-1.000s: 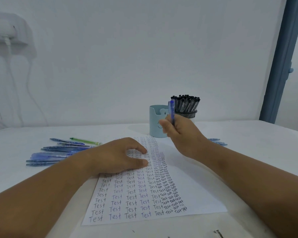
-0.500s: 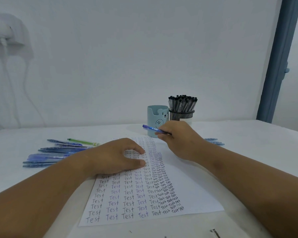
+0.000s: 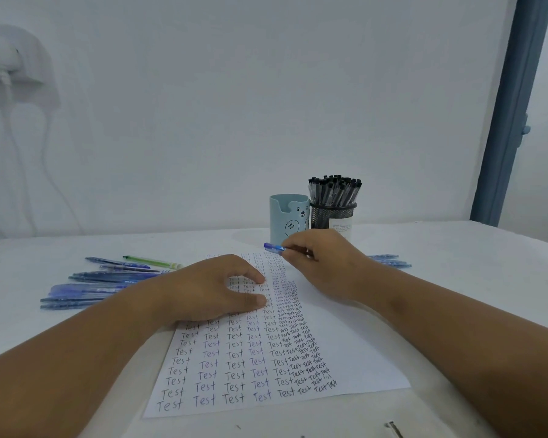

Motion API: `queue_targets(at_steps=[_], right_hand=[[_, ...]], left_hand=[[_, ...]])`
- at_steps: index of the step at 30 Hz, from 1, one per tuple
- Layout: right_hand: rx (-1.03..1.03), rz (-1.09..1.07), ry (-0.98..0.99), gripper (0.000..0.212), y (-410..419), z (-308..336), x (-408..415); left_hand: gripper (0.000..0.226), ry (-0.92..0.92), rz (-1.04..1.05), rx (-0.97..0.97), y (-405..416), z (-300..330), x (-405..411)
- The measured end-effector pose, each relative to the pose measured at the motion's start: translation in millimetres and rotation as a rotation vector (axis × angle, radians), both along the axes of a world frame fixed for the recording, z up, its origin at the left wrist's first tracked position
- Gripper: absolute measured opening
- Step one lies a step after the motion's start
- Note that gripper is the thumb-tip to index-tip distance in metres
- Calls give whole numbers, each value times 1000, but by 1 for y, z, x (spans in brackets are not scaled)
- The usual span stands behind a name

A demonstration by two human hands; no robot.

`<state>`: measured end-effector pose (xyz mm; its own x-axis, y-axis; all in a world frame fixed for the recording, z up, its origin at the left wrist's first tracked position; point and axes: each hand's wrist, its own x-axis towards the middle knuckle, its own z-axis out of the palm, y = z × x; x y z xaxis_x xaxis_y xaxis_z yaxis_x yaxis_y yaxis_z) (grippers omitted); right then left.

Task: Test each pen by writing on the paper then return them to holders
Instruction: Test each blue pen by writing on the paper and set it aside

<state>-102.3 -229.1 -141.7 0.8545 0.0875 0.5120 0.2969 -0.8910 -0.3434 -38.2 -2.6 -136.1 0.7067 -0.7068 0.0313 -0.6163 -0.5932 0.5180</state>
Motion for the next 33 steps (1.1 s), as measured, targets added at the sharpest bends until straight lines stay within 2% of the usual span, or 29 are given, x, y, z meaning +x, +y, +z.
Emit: queue_targets(at_steps=[3, 6, 9, 13, 16, 18, 22, 29, 33], right_hand=[[7, 17, -10, 15, 2, 0, -2], [7, 32, -18, 36, 2, 2, -2], [-15, 15, -3, 45, 3, 4, -3], [-26, 16, 0, 43, 3, 4, -4], [-71, 3, 15, 27, 2, 6, -3], [-137, -43, 53, 19, 0, 8, -1], [-118, -155, 114, 26, -8, 15, -3], [-347, -366, 236, 28, -19, 18, -7], [-302, -371, 225, 28, -23, 22, -11]], left_hand=[[40, -1, -3, -7, 0, -1, 1], [41, 8, -5, -23, 1, -3, 3], [41, 10, -11, -27, 1, -3, 4], [41, 10, -4, -11, 0, -1, 2], [41, 1, -5, -5, 1, -1, 1], [41, 1, -9, -6, 1, -1, 0], [40, 9, -8, -19, 1, -1, 0], [52, -1, -21, -18, 2, -3, 2], [54, 8, -23, -40, 2, -3, 1]])
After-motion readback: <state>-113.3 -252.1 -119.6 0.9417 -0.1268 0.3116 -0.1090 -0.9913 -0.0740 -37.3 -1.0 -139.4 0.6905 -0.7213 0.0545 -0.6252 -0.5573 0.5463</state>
